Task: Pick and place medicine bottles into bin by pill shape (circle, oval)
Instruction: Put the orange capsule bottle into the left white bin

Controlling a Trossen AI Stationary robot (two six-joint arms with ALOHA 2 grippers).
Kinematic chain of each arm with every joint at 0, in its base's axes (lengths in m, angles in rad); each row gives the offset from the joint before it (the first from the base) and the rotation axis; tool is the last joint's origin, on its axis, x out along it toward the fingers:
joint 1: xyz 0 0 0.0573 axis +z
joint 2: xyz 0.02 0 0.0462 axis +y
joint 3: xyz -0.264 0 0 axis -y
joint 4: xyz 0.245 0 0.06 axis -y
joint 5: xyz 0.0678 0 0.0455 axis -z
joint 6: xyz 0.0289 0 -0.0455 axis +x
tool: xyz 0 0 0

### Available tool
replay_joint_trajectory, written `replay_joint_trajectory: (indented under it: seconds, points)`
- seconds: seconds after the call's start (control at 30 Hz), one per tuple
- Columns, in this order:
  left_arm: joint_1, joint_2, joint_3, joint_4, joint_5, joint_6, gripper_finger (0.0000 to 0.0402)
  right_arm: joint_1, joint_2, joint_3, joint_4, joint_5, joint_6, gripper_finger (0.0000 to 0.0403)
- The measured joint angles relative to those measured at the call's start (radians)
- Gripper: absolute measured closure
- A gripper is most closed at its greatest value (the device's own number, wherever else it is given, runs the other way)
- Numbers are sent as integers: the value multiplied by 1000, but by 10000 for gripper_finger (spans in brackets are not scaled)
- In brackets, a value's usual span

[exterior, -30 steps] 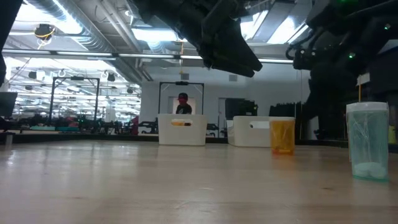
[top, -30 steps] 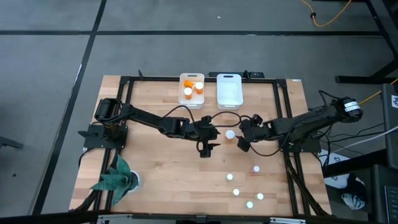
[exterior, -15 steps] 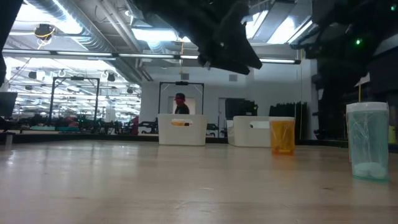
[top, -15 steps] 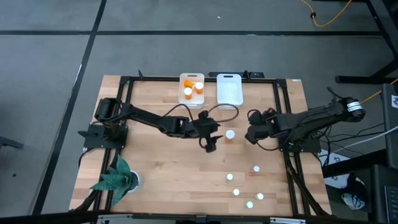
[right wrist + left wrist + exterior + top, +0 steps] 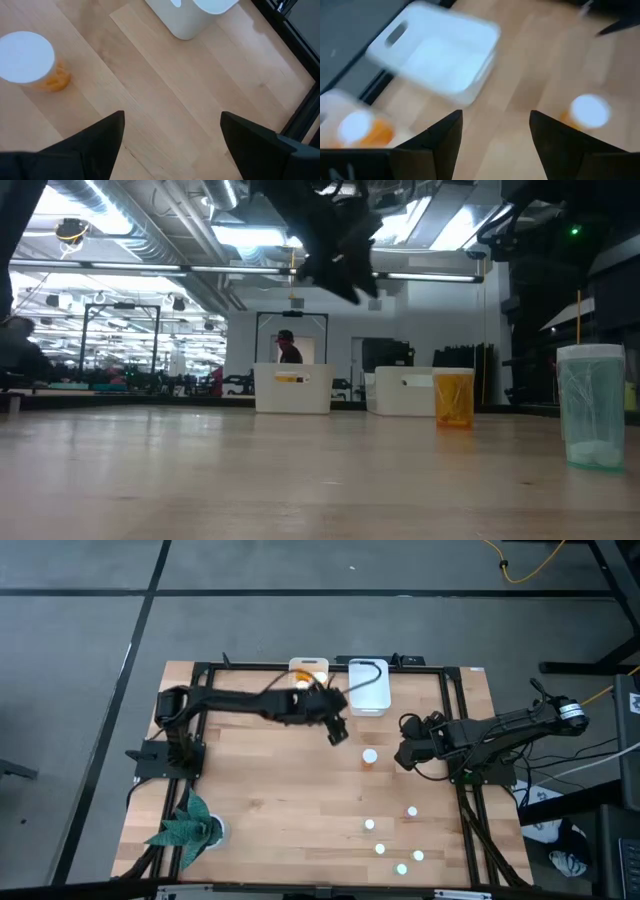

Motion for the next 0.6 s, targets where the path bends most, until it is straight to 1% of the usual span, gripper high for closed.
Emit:
replay_joint_trajectory:
  seconds: [0.1, 0.17, 0.23, 0.3, 0.37, 0.4, 0.5, 0.6]
  points:
    - [54, 4, 48, -110, 50, -28, 179, 0, 0, 0, -1, 0, -1, 73]
    - [81, 7, 48, -114, 94, -46, 179, 0, 0, 0, -2, 0, -2, 73]
    - [89, 10, 48, -117, 145, -14, 179, 0, 0, 0, -3, 0, -2, 73]
    - [73, 31, 50, -83, 202, 48, 179, 0, 0, 0, -8, -1, -2, 73]
    - [41, 64, 48, -48, 241, 65, 179, 2, 0, 0, -23, -20, -1, 73]
    - [22, 84, 48, 0, 252, 79, 179, 2, 0, 0, -35, -35, 2, 73]
    - [-27, 144, 49, 63, 262, 108, 179, 9, -1, 0, -85, -65, 38, 73]
    - [-55, 205, 48, 57, 264, 110, 179, 27, -1, -1, -142, -68, 91, 73]
